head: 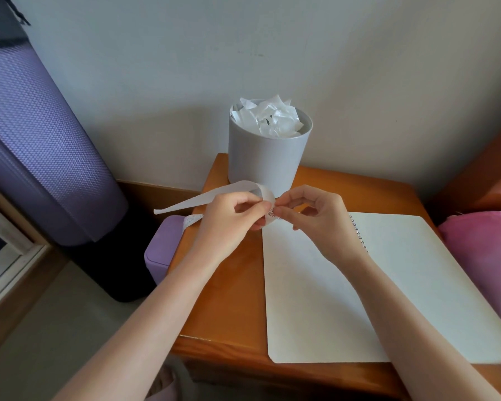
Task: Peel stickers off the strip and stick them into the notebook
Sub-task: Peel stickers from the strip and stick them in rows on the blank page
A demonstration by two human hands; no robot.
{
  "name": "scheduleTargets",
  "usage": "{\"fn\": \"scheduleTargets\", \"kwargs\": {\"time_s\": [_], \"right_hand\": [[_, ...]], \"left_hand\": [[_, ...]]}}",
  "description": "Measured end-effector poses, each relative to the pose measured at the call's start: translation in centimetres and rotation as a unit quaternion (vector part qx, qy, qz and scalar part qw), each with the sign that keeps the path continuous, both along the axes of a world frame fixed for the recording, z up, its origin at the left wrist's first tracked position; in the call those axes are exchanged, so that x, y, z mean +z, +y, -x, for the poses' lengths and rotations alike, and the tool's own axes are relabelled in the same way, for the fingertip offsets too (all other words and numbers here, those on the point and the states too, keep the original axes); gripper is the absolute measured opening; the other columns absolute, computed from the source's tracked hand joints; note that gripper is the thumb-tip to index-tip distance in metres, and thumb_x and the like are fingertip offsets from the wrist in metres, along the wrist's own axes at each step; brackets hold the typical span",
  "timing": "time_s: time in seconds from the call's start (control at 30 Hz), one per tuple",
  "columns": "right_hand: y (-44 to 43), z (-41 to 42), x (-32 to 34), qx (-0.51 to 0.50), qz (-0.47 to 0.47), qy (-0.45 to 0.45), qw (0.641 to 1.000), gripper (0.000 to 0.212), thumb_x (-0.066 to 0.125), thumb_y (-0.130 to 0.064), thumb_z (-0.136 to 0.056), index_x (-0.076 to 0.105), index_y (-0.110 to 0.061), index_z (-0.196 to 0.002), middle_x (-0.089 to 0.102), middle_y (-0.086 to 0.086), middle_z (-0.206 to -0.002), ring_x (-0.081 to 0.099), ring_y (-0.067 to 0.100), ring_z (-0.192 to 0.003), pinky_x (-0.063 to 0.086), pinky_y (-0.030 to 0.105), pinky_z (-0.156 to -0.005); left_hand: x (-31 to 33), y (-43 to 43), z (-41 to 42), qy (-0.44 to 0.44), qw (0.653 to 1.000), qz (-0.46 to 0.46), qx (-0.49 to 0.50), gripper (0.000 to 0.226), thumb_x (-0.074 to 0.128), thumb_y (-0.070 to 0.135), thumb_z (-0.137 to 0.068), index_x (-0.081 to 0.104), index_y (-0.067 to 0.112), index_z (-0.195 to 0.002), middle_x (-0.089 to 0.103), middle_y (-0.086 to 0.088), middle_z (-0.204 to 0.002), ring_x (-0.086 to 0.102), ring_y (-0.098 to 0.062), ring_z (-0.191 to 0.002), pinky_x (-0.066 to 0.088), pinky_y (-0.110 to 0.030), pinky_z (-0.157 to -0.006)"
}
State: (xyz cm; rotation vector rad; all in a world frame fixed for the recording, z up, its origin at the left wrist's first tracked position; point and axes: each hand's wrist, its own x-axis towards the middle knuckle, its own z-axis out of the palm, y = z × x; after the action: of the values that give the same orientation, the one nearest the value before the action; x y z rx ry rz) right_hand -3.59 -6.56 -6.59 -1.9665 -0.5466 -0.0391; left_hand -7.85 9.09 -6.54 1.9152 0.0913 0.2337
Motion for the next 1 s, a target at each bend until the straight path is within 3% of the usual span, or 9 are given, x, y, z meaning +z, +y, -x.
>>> {"fn": "scheduleTargets", "kwargs": {"time_s": [0.17, 0.3, 0.5, 0.63, 0.73, 0.87, 1.0], "right_hand": [[-0.1, 0.0, 0.0, -0.002, 0.029, -0.005, 1.000, 0.006, 0.071, -0.017, -0.083, 0.070, -0.020, -0.087, 0.069, -0.011, -0.083, 0.062, 0.005, -0.078, 0.053, 0.035, -0.070], [0.0, 0.1, 0.0, 0.010, 0.063, -0.030, 0.997, 0.004, 0.067, -0.018, -0.086, 0.067, -0.022, -0.088, 0.066, -0.010, -0.090, 0.059, 0.006, -0.087, 0.048, 0.025, -0.072], [0.0, 0.0, 0.2, 0.021, 0.087, -0.066, 0.994, 0.002, 0.066, -0.019, -0.087, 0.066, -0.020, -0.088, 0.055, -0.017, -0.098, 0.053, 0.005, -0.095, 0.042, 0.011, -0.073], [-0.3, -0.1, 0.9, 0.014, 0.018, -0.006, 1.000, 0.001, 0.066, -0.019, -0.086, 0.066, -0.019, -0.086, 0.067, -0.008, -0.089, 0.060, 0.007, -0.080, 0.046, 0.016, -0.067], [-0.9, -0.9, 1.3, -0.049, -0.021, 0.044, 0.998, 0.008, 0.069, -0.020, -0.084, 0.068, -0.013, -0.087, 0.070, -0.008, -0.075, 0.060, 0.004, -0.066, 0.045, 0.017, -0.054], [-1.8, -2.1, 0.8, -0.087, 0.055, 0.134, 0.986, 0.008, 0.074, -0.022, -0.080, 0.071, -0.015, -0.080, 0.067, -0.010, -0.063, 0.054, -0.002, -0.049, 0.038, 0.019, -0.046], [-1.8, -2.4, -0.2, -0.112, 0.069, 0.161, 0.978, 0.004, 0.070, -0.013, -0.081, 0.071, -0.009, -0.080, 0.063, -0.004, -0.062, 0.049, -0.001, -0.041, 0.033, 0.011, -0.040]], "left_hand": [[0.1, -0.1, 0.2, 0.005, 1.000, 0.001, 0.006, 0.005, 0.061, 0.029, -0.088, 0.065, 0.028, -0.087, 0.067, 0.010, -0.074, 0.067, -0.004, -0.070, 0.049, -0.004, -0.059], [-0.1, 0.0, 0.2, 0.032, 0.999, 0.033, 0.003, 0.008, 0.060, 0.030, -0.089, 0.067, 0.025, -0.090, 0.070, 0.005, -0.079, 0.069, -0.010, -0.075, 0.055, -0.014, -0.068], [0.1, 0.0, 0.2, 0.060, 0.994, 0.096, 0.003, 0.004, 0.061, 0.027, -0.089, 0.065, 0.026, -0.091, 0.067, 0.009, -0.078, 0.067, -0.006, -0.071, 0.051, -0.008, -0.057], [0.1, 0.3, 0.1, 0.041, 0.996, 0.080, 0.022, 0.005, 0.060, 0.025, -0.090, 0.065, 0.024, -0.090, 0.067, 0.008, -0.079, 0.067, -0.007, -0.073, 0.054, -0.012, -0.061], [0.1, 0.6, 0.1, 0.030, 0.996, 0.075, 0.035, 0.008, 0.060, 0.022, -0.090, 0.064, 0.026, -0.084, 0.066, 0.008, -0.079, 0.067, -0.009, -0.075, 0.055, -0.014, -0.063], [0.1, 0.6, 0.1, 0.031, 0.995, 0.082, 0.042, 0.009, 0.060, 0.019, -0.089, 0.068, 0.018, -0.087, 0.069, -0.001, -0.080, 0.068, -0.014, -0.075, 0.057, -0.018, -0.065], [0.1, 0.5, -0.1, 0.036, 0.995, 0.077, 0.049, 0.010, 0.059, 0.018, -0.090, 0.068, 0.017, -0.088, 0.070, -0.002, -0.080, 0.069, -0.016, -0.076, 0.057, -0.020, -0.067]]}}
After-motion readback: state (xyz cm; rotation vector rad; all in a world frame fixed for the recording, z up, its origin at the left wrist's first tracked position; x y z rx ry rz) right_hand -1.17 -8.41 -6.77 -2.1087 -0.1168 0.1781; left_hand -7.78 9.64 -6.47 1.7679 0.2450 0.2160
